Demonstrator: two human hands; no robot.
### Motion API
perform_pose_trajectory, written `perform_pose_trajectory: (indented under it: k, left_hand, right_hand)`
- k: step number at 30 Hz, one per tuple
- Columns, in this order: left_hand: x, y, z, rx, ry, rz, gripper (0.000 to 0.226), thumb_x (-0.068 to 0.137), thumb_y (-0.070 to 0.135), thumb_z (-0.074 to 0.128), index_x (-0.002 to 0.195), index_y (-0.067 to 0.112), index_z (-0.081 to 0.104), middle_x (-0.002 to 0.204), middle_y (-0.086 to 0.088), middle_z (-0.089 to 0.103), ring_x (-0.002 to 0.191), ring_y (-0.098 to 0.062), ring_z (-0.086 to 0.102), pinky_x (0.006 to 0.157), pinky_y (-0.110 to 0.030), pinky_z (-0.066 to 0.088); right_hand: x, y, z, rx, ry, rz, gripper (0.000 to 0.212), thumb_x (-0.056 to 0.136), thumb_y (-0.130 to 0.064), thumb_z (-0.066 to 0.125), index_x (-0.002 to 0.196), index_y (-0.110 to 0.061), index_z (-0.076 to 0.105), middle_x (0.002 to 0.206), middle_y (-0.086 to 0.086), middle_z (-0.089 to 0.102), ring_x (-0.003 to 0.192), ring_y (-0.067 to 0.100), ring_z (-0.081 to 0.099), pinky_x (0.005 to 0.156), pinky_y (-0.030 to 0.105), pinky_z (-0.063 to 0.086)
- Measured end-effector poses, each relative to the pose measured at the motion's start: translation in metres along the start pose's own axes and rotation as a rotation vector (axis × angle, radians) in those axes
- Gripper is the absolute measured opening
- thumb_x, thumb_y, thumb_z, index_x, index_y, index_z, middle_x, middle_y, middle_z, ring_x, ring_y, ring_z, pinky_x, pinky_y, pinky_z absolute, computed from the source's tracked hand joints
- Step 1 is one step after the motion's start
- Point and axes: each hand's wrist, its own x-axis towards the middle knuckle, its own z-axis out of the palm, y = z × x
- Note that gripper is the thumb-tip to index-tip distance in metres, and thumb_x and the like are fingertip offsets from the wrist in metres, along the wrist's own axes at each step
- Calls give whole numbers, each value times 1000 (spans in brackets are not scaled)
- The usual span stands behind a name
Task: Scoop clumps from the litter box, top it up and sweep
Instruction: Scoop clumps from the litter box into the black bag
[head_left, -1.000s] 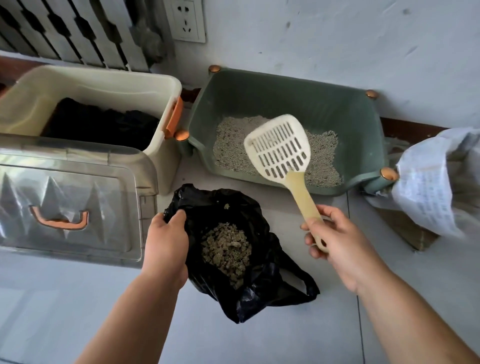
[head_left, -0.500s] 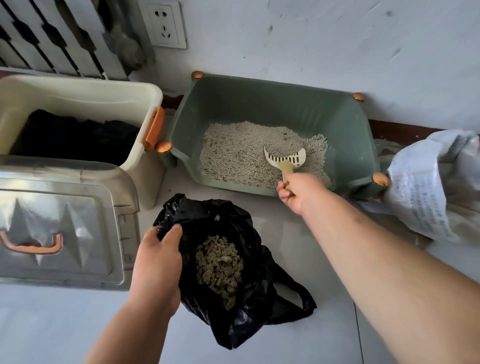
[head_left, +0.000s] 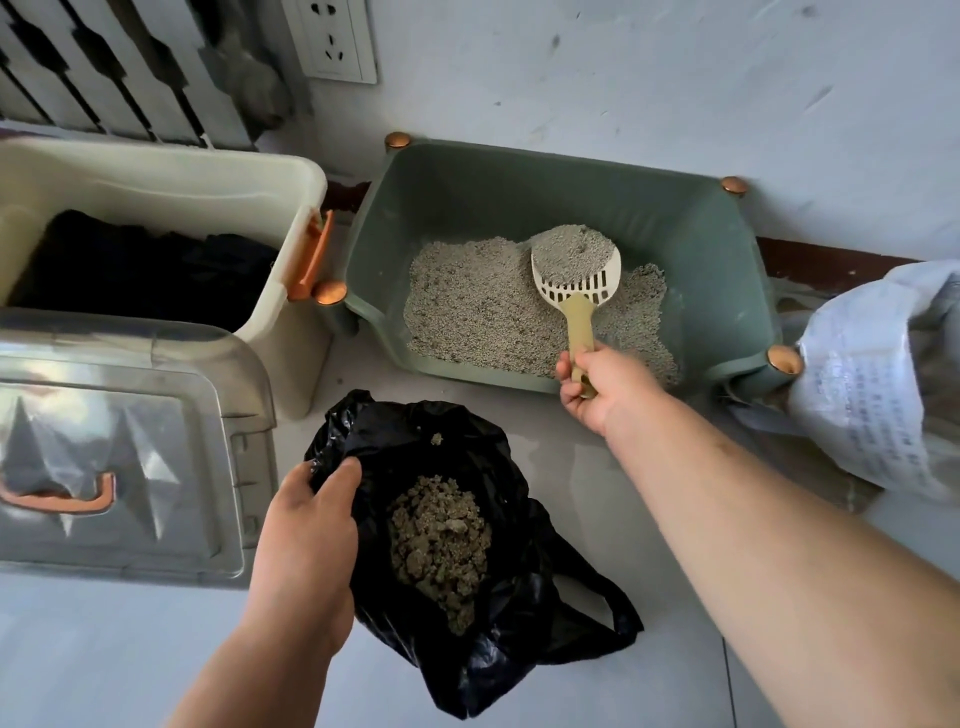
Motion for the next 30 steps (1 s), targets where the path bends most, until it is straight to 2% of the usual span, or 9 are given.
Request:
perform_pose_trajectory:
  k: [2, 6, 10, 12, 15, 19, 25, 27, 30]
  left_hand:
    - [-1, 1, 0, -7, -3, 1, 14, 102, 18, 54, 104, 12, 66, 93, -9, 78, 87, -26, 76, 74, -39, 59]
    - [-6, 4, -1, -7, -25, 9, 15, 103, 18, 52, 103, 13, 66, 88, -5, 79, 85, -23, 76, 71, -37, 58]
    - [-9, 6, -3, 27, -21, 9, 15, 103, 16, 51, 96, 17, 65, 85, -5, 77, 80, -21, 74, 67, -35, 57]
    - [-8, 6, -4, 45, -23, 9, 14, 102, 17, 52, 99, 16, 65, 88, -6, 77, 81, -22, 74, 68, -37, 58]
    - [-7, 4, -2, 31, -22, 6, 17, 102, 21, 53, 114, 15, 64, 101, -8, 77, 92, -27, 74, 78, -42, 59]
    - [-7, 4, 0, -13, -27, -6, 13, 102, 17, 53, 107, 16, 65, 94, -7, 78, 88, -25, 75, 69, -35, 58]
    - [-6, 3, 1, -5, -36, -8, 13, 102, 17, 53, 103, 16, 66, 89, -4, 79, 82, -22, 76, 66, -33, 57]
    - [-5, 3, 1, 12, -31, -11, 13, 102, 18, 53, 107, 14, 64, 94, -6, 78, 86, -24, 75, 74, -39, 59]
    - [-5, 4, 1, 10, -34, -11, 12, 102, 20, 54, 106, 16, 65, 99, -9, 76, 91, -27, 74, 85, -46, 59]
  right_hand:
    - [-4, 4, -4, -6, 4, -13, 22, 99, -4, 43, 110, -18, 55, 87, 4, 58, 64, 9, 53, 36, 15, 33]
    - [-12, 11, -20, 21, -31, -49, 35, 98, -3, 45, 122, -26, 55, 98, 3, 61, 70, 10, 54, 41, 16, 38]
    - [-15, 14, -24, -24, -31, -80, 41, 98, -3, 44, 132, -25, 52, 93, 2, 62, 68, 10, 52, 38, 15, 36]
    - [-19, 12, -24, -66, -24, -98, 38, 99, -4, 44, 130, -25, 52, 90, 1, 61, 66, 10, 52, 38, 15, 35]
    - [-23, 7, -24, -130, -12, -119, 34, 99, -4, 43, 125, -23, 53, 88, 2, 62, 63, 9, 52, 37, 14, 34]
    - [-28, 0, -23, -191, -1, -134, 28, 99, -5, 43, 120, -22, 54, 89, 2, 62, 62, 9, 52, 36, 14, 32]
    - [-30, -6, -24, -121, -21, -118, 26, 99, -5, 45, 118, -20, 53, 93, 5, 63, 62, 11, 51, 36, 15, 32]
    - [-33, -9, -25, -123, -9, -129, 25, 99, -5, 44, 120, -17, 52, 92, 6, 62, 61, 11, 51, 35, 14, 31]
    - [-46, -18, -29, -266, 31, -176, 21, 99, -4, 44, 115, -14, 52, 86, 7, 60, 59, 10, 49, 33, 13, 29]
